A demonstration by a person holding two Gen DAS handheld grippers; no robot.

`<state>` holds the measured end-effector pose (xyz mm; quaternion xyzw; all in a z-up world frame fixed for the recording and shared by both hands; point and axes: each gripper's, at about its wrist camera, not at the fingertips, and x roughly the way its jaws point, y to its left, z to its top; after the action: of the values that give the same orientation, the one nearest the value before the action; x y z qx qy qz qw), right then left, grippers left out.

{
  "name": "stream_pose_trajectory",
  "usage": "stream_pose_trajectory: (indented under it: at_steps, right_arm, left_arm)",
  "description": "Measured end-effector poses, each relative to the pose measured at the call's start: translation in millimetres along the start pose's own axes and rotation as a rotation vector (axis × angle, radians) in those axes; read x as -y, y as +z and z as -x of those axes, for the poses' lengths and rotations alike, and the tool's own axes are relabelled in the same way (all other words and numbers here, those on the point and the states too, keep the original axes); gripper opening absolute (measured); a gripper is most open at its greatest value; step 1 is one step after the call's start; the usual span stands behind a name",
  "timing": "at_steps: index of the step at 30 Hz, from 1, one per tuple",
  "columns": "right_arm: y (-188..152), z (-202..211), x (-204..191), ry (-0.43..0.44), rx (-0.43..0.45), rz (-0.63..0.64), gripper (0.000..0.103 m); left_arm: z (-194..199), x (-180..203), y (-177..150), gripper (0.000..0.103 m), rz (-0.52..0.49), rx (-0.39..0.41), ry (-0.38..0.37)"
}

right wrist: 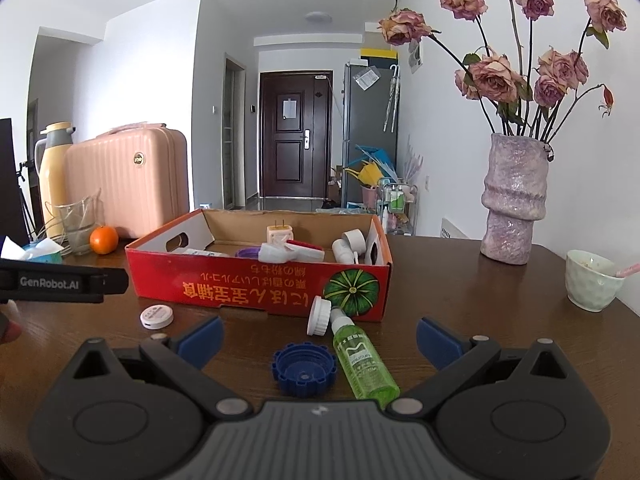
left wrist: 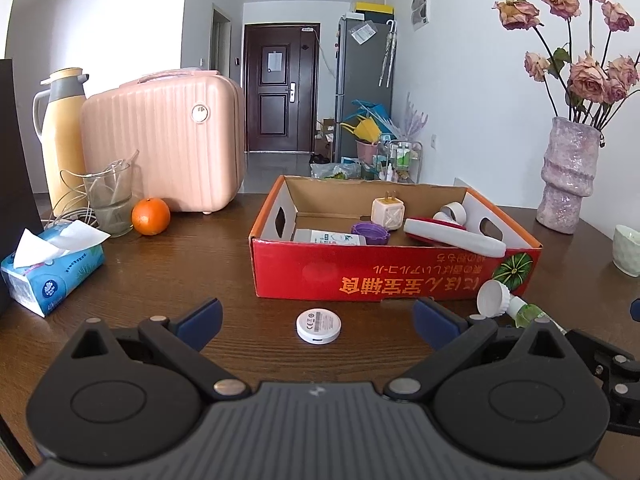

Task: Organize rigid objects
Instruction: 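Grasp the green spray bottle with the right tool and lift it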

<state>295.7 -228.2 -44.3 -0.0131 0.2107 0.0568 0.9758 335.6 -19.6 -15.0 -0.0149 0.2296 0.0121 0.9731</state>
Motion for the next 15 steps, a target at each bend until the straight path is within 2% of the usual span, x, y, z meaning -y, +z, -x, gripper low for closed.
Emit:
stream_pose_trajectory:
  at_steps: [10, 12, 15]
  right_arm:
    - [5, -7, 15, -0.002, -0.024, -0.036, 0.1]
    - [6, -12, 22, -0.004, -0.039, -0.036, 0.09]
    - [7, -23, 31, -0.015, -0.077, -0.031, 0.084]
  left_arm:
    - [-5, -4, 0, 0.103, 0.016, -0.023, -0.003]
    - [-6, -4, 0, 0.103, 0.016, -0.026, -0.004]
    - [-7, -4, 0, 0.103, 0.018, -0.03, -0.002]
